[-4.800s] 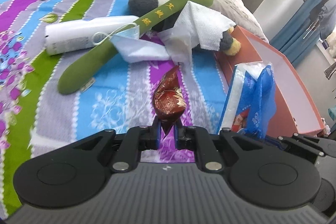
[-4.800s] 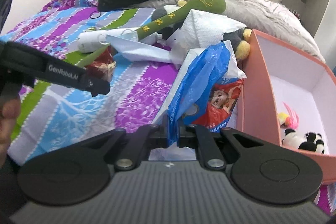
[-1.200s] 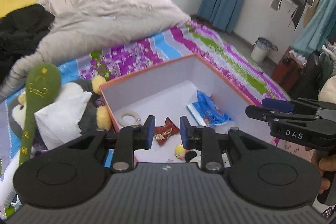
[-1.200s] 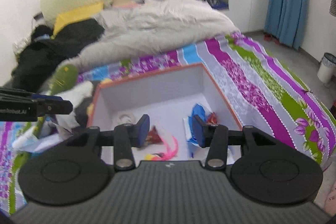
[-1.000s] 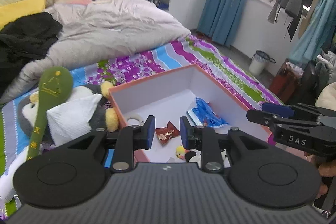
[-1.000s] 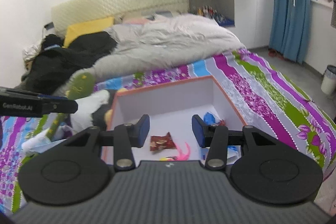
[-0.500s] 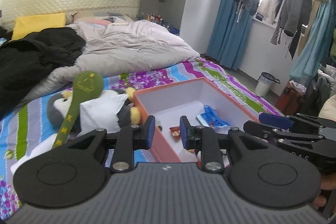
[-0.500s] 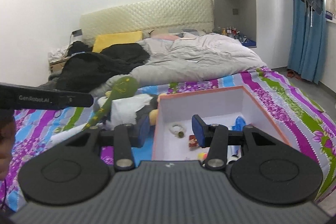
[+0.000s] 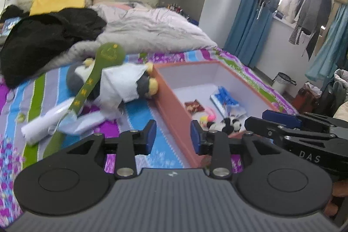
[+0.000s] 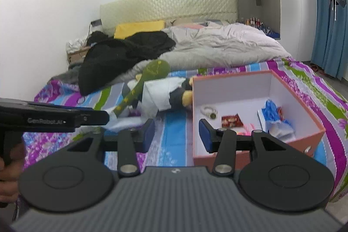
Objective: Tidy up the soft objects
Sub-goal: 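Move both tools back from the box to the pile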
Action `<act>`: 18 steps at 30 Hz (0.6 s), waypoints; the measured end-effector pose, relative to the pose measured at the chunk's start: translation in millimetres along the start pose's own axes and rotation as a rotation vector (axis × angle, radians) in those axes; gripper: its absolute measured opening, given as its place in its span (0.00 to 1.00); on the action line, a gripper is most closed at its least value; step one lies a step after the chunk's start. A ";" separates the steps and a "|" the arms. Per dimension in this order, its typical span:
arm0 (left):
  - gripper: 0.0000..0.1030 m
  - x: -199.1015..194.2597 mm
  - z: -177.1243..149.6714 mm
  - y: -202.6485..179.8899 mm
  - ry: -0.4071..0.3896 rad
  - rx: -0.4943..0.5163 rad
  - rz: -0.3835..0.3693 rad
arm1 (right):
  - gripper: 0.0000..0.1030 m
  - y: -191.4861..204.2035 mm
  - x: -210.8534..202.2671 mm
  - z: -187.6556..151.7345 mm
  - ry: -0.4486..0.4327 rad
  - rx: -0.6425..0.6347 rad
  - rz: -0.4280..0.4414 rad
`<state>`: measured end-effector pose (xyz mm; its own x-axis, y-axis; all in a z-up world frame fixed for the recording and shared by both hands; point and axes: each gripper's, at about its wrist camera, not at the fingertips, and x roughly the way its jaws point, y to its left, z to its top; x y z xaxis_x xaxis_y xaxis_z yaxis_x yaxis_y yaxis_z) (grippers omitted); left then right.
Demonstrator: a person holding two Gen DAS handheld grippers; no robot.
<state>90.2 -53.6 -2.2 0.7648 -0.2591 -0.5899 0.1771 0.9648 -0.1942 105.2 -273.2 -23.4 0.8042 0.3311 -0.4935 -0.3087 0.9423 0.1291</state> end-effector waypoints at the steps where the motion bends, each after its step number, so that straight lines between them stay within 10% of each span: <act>1: 0.38 -0.1 -4.8 2.7 0.005 -0.007 0.008 | 0.46 2.5 0.1 -3.7 0.006 -0.008 0.000; 18: 0.42 5.8 -55.1 63.2 0.091 -0.132 0.108 | 0.46 35.9 26.6 -40.2 0.100 -0.095 0.048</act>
<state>71.6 3.5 -61.1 0.7144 -0.1634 -0.6803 0.0100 0.9746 -0.2236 95.1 -232.5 -66.5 0.7346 0.3644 -0.5724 -0.3958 0.9153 0.0746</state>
